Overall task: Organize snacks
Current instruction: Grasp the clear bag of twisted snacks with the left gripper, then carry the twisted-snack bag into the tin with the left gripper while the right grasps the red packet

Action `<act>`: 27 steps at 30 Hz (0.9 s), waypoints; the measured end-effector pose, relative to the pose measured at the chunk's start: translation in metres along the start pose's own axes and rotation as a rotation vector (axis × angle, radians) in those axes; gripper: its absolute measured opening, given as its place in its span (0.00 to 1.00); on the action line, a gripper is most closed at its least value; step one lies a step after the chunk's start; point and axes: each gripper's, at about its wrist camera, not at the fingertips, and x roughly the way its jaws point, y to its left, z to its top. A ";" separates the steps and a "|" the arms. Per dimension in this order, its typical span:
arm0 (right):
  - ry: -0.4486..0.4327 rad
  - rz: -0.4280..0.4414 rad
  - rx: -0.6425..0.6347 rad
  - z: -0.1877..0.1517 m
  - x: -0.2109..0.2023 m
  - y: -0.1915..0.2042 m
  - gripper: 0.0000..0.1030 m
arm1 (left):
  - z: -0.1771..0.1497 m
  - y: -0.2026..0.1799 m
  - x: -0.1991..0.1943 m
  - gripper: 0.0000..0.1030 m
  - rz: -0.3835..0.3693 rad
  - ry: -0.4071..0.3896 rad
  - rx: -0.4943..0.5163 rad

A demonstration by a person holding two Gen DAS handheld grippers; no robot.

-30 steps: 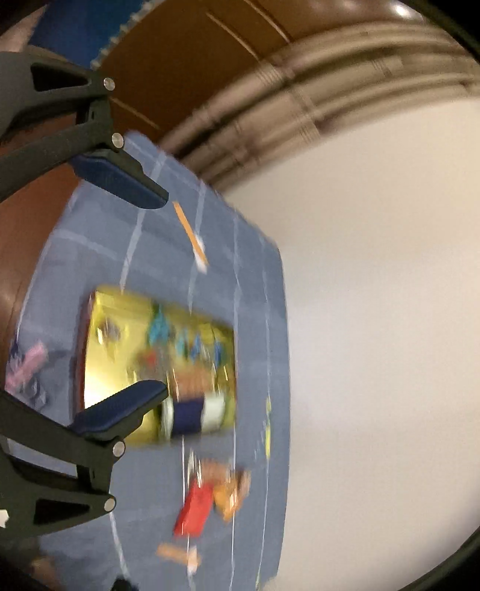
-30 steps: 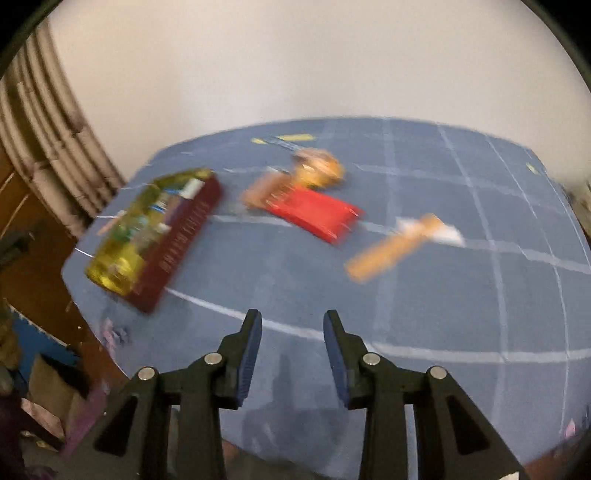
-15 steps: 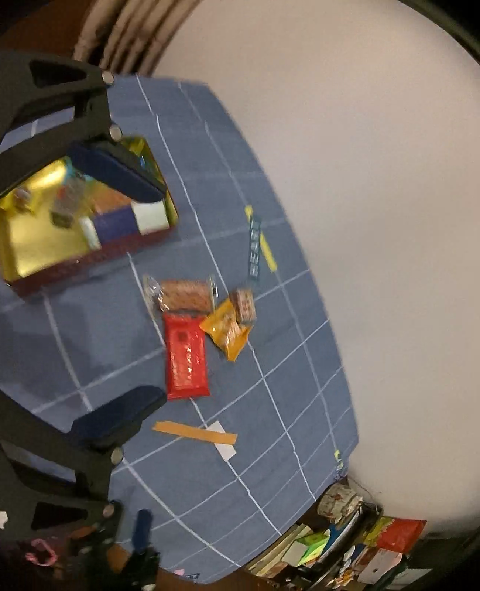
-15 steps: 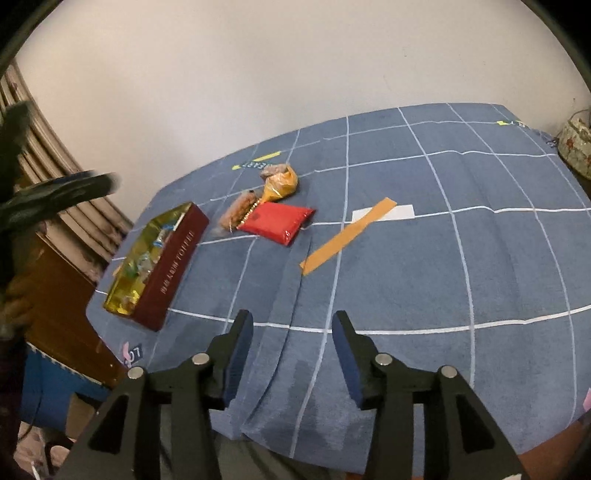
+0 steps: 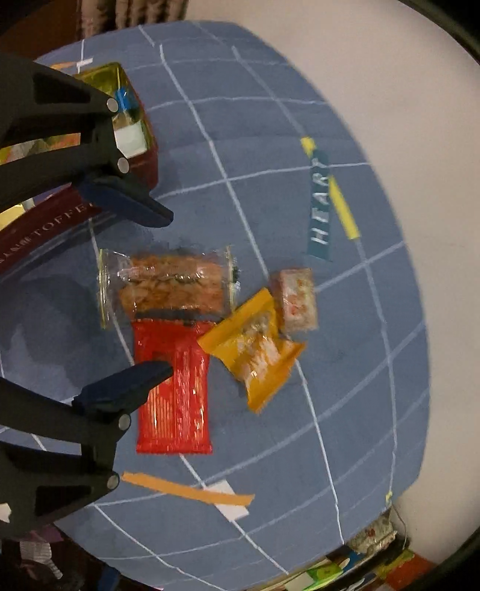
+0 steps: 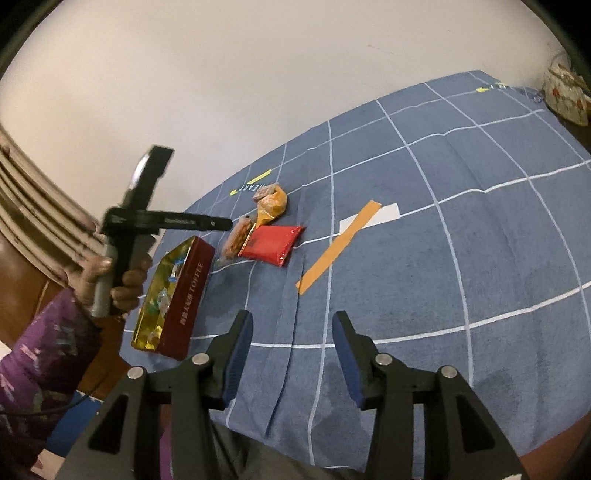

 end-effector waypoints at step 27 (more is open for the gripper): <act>0.060 -0.015 -0.127 0.012 0.003 0.018 0.45 | -0.101 -0.010 -0.076 0.33 -0.136 -0.207 -0.212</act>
